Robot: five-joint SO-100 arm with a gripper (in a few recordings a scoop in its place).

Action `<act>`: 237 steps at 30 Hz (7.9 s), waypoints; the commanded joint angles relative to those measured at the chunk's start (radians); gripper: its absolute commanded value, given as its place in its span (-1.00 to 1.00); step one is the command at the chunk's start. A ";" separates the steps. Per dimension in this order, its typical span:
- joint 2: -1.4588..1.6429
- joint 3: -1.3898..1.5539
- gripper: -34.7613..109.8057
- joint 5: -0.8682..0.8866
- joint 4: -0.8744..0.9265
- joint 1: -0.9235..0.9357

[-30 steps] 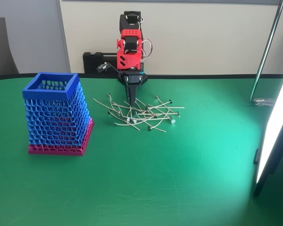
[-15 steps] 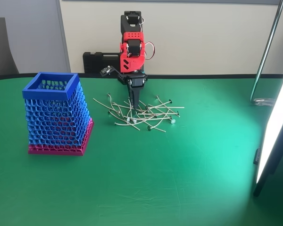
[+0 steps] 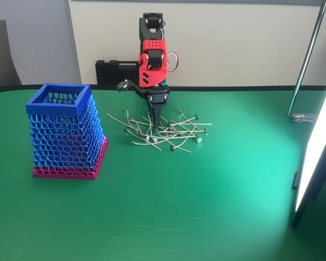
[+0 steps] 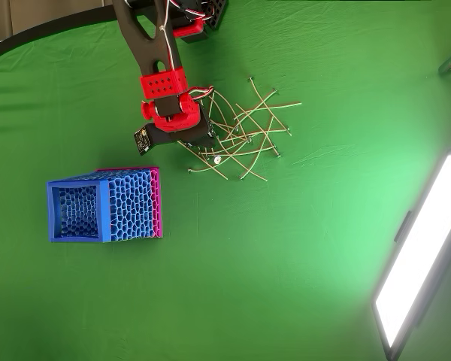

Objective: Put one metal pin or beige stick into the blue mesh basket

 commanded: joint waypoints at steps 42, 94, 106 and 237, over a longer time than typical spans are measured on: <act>-0.038 0.031 -0.33 0.038 -0.069 -0.015; 0.100 -0.061 -0.51 -0.029 -0.060 0.037; 0.227 -0.114 -0.51 -0.086 -0.087 0.081; -0.107 -0.834 -0.12 -0.336 -0.440 0.624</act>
